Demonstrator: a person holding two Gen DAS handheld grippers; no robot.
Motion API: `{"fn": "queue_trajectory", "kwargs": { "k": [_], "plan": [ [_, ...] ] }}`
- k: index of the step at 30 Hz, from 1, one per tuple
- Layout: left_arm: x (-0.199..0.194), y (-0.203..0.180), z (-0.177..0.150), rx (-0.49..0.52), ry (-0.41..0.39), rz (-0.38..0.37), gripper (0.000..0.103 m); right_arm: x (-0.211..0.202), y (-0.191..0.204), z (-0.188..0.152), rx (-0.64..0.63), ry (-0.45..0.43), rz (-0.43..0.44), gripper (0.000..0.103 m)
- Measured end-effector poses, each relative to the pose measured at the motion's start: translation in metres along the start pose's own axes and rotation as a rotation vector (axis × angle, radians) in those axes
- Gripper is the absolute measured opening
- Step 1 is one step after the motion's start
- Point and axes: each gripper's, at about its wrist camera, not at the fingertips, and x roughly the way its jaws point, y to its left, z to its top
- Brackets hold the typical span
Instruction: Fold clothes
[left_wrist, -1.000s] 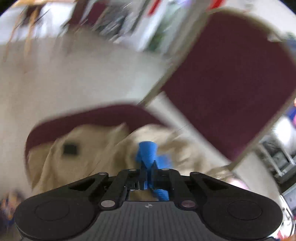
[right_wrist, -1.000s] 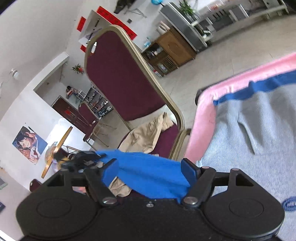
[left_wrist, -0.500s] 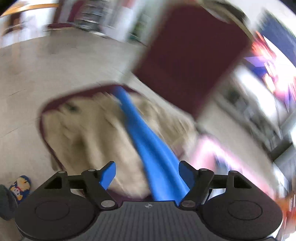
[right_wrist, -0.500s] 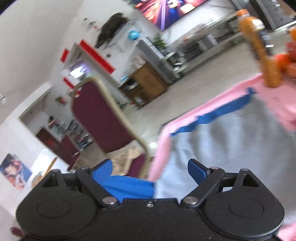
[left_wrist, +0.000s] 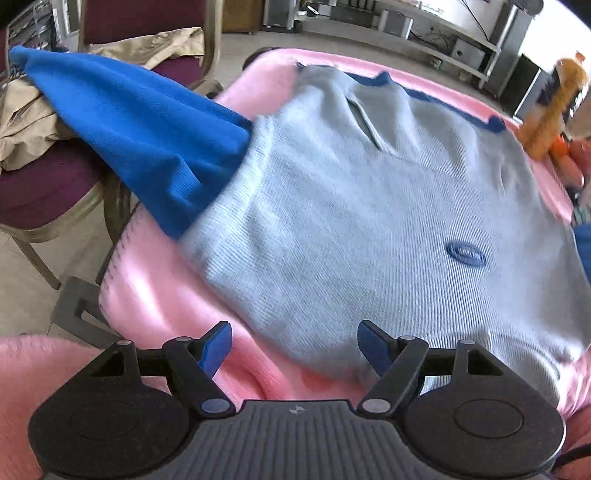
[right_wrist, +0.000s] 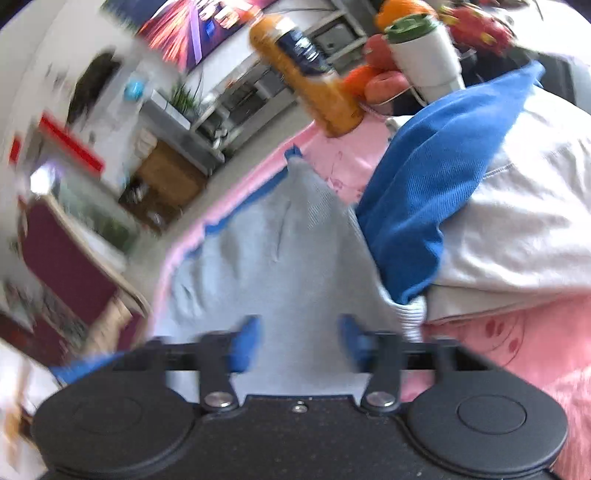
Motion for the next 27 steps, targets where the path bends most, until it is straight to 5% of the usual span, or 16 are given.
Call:
{"fn": "queue_trajectory", "kwargs": {
  "k": [6,11,12,13,16,21,25,27],
  "plan": [
    [0.0,-0.02,0.003,0.041,-0.106,0.036,0.074,0.052,0.028,-0.001,-0.145,0.092,-0.045,0.029],
    [-0.004,-0.036,-0.002,0.099,-0.154,0.062,0.074,0.093,0.031,0.01,-0.235,0.087,-0.238,0.029],
    [-0.004,-0.037,-0.002,0.11,-0.162,0.073,0.074,0.098,0.023,0.01,-0.23,0.11,-0.3,0.026],
    [-0.003,-0.036,-0.002,0.11,-0.165,0.082,0.074,0.099,0.015,0.01,-0.223,0.121,-0.355,0.002],
    [-0.002,-0.029,0.0,0.094,-0.165,0.1,0.074,0.085,-0.002,0.009,-0.186,0.103,-0.426,0.0],
    [0.004,-0.012,0.004,0.044,-0.138,0.104,0.074,0.082,0.015,-0.008,-0.309,0.087,-0.493,0.0],
    [0.004,-0.005,0.002,0.036,-0.127,0.062,0.073,0.056,0.029,-0.012,-0.271,0.036,-0.366,0.041],
    [0.007,-0.009,0.001,0.059,-0.11,0.04,0.073,0.047,0.038,-0.015,-0.271,0.017,-0.271,0.045]
  ]
}}
